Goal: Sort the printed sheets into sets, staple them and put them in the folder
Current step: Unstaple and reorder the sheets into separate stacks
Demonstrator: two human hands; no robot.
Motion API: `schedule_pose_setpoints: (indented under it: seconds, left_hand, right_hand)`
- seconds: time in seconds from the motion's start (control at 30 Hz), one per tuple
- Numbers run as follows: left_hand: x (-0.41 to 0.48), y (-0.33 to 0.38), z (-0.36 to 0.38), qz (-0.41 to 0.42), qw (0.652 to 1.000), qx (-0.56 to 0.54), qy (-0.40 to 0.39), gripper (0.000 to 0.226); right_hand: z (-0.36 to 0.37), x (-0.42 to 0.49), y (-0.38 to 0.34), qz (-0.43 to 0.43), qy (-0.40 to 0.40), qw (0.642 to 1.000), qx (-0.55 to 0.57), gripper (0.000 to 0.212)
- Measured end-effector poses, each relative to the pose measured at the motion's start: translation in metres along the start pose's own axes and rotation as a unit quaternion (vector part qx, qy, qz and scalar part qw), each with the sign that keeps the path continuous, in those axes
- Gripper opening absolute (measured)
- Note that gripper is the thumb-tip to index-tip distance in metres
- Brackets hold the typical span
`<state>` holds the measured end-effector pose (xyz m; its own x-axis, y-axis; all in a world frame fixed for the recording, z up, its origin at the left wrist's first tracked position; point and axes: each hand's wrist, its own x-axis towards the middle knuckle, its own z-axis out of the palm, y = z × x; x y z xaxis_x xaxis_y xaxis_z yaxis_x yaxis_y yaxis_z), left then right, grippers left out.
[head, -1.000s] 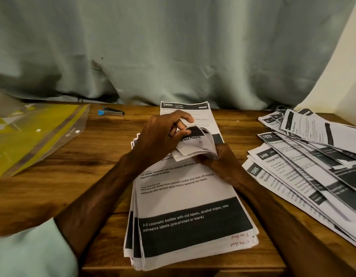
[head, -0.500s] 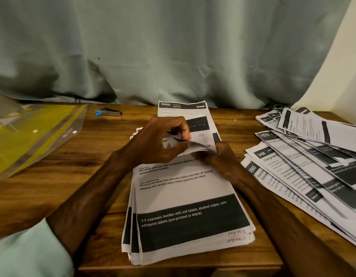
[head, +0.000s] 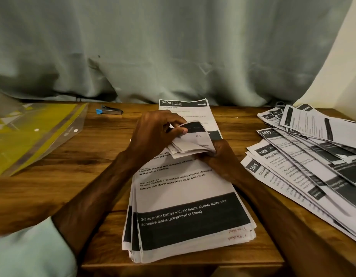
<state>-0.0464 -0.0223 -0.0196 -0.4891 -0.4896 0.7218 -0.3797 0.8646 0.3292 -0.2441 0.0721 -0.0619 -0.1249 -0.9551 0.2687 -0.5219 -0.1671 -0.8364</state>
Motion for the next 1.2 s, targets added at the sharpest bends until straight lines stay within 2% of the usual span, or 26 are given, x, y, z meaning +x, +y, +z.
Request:
schedule_pose_setpoints:
  seconds: [0.1, 0.27, 0.47, 0.57, 0.77, 0.97, 1.07, 1.13, 1.2]
  left_hand:
    - [0.0, 0.001, 0.001, 0.009, 1.0, 0.001, -0.011, 0.028]
    - [-0.001, -0.004, -0.001, 0.024, 0.999, 0.005, -0.035, 0.017]
    - [0.001, 0.003, -0.004, 0.063, 0.998, 0.03, -0.002, 0.013]
    - [0.0, 0.002, -0.004, 0.062, 0.998, 0.025, 0.008, 0.01]
    - [-0.002, 0.005, -0.003, 0.076, 0.996, 0.009, 0.049, 0.011]
    - [-0.003, 0.001, 0.001, 0.066, 0.996, -0.016, 0.058, 0.014]
    - [0.001, 0.002, -0.007, 0.087, 0.995, -0.027, 0.028, 0.013]
    - [0.003, 0.002, -0.013, 0.11, 0.993, -0.04, -0.022, 0.015]
    - [0.004, 0.004, -0.018, 0.078, 0.99, -0.07, -0.089, 0.018]
  right_hand:
    - [-0.002, -0.001, -0.002, 0.029, -0.002, 1.0, 0.006, 0.017]
    - [-0.003, 0.001, -0.002, 0.048, 0.025, 0.998, 0.032, 0.017]
    - [-0.004, 0.002, -0.004, 0.063, 0.025, 0.996, 0.053, 0.013]
    - [-0.004, 0.001, -0.005, 0.055, 0.023, 0.997, 0.048, 0.019]
    - [-0.004, 0.002, -0.005, 0.047, 0.019, 0.997, 0.059, 0.018]
    - [-0.004, 0.002, -0.003, 0.056, 0.015, 0.996, 0.064, 0.016]
    - [-0.004, 0.002, -0.001, 0.045, 0.008, 0.996, 0.079, 0.014]
    - [-0.004, 0.002, 0.0, 0.044, 0.006, 0.995, 0.088, 0.016]
    - [-0.005, 0.002, 0.001, 0.052, 0.004, 0.994, 0.099, 0.016]
